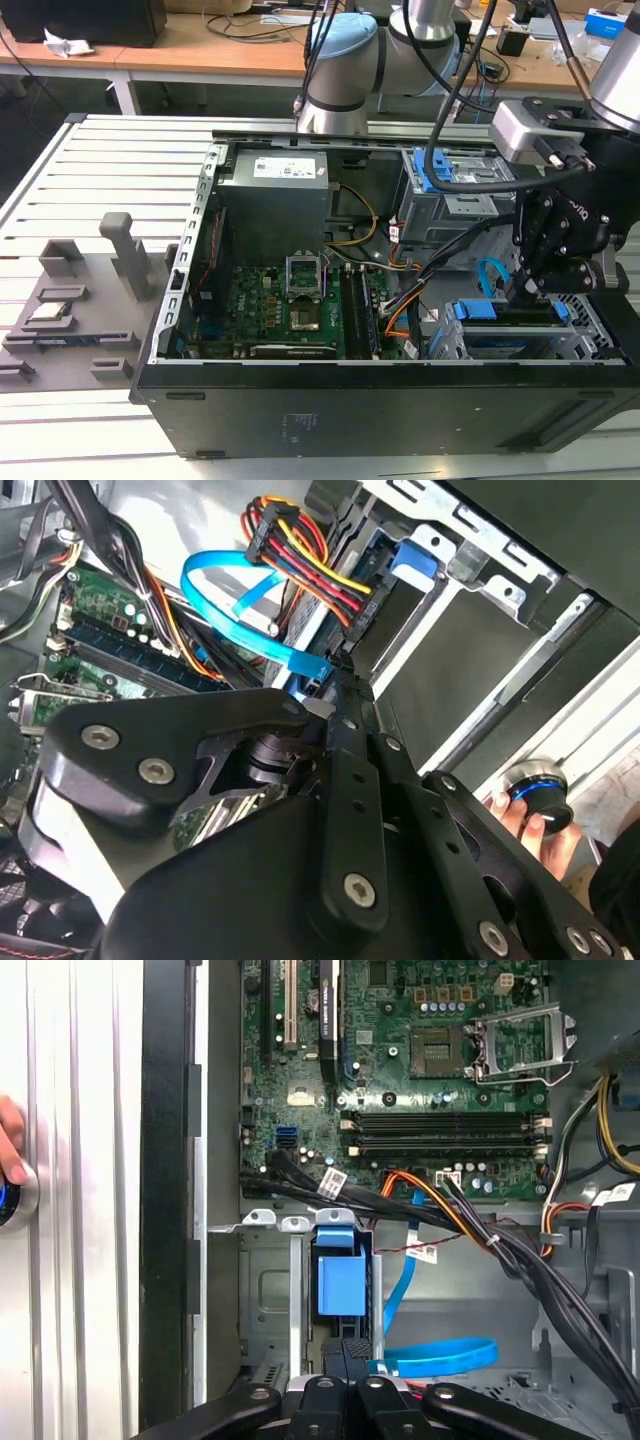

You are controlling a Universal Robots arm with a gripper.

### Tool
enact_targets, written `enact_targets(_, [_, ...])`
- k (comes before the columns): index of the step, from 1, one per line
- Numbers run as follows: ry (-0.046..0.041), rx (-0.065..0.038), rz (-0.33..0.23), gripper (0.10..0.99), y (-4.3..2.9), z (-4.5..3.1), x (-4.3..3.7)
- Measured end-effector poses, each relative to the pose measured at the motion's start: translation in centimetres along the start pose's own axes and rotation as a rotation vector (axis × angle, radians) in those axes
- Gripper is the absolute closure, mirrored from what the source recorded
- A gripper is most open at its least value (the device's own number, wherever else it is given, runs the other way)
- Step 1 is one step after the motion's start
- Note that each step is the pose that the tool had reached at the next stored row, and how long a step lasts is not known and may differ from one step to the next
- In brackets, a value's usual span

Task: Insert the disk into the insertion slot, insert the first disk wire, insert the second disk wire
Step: 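Insert the second disk wire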

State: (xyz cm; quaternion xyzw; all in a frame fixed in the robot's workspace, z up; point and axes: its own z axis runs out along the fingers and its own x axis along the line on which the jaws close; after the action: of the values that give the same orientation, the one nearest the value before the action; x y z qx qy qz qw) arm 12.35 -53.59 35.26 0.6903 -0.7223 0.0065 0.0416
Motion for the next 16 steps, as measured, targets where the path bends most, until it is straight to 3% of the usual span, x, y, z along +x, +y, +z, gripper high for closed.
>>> enact_targets(16, [0.0012,0.0,0.006,0.984,-0.53,0.89,-0.39])
